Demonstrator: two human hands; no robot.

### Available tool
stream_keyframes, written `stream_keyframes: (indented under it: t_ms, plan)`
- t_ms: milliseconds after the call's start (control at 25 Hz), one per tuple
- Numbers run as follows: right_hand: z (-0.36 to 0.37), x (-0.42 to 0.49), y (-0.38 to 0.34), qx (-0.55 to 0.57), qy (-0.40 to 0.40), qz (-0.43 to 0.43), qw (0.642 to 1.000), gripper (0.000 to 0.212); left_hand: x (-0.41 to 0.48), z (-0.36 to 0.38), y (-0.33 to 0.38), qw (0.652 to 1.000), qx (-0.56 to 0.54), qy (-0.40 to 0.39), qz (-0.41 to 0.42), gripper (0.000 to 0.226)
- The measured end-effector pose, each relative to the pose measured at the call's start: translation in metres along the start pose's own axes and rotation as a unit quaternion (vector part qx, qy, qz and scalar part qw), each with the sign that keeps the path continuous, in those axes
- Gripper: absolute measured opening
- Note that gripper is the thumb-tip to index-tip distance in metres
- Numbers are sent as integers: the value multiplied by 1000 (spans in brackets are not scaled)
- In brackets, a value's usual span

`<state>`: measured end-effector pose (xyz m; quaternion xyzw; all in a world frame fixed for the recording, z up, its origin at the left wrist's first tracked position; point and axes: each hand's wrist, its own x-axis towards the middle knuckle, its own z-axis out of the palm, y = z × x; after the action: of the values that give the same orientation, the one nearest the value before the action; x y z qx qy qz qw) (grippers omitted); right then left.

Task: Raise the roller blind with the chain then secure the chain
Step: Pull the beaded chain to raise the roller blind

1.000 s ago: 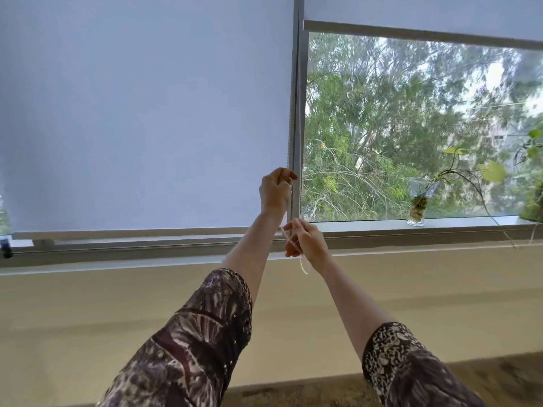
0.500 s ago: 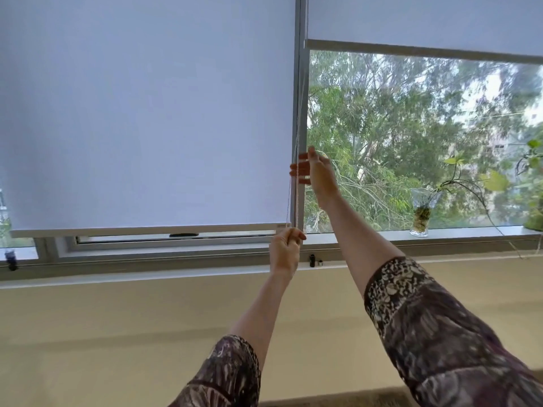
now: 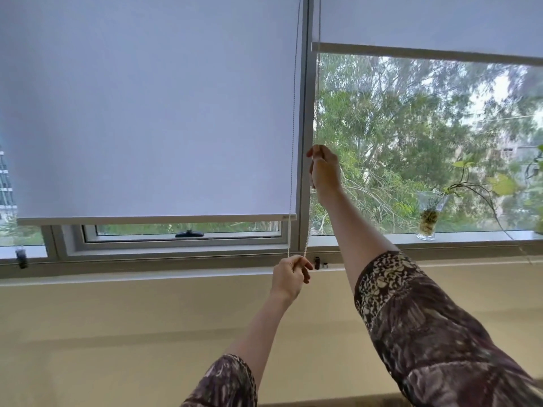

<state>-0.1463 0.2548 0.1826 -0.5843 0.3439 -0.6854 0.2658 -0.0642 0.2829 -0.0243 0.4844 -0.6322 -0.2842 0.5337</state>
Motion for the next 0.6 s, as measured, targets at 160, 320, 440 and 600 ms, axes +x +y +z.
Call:
stream_keyframes:
  t_ms: [160,320,440,600]
  plan:
    - [-3,-7,6,-20,-1,-17,1000,31,16,-9,-3,999,22,-18,-31,24]
    - [-4,-13,13,-43,1,-24,999,29,43,-20,25,998,-9,-13,-55,28]
    - [-4,-23,23,-66,-3,-24,998,27,62,-31,67,996,-74,9,-46,34]
    - [-7,-33,36,-72,-9,-13,997,27,76,-42,123,986,-161,32,-14,47]
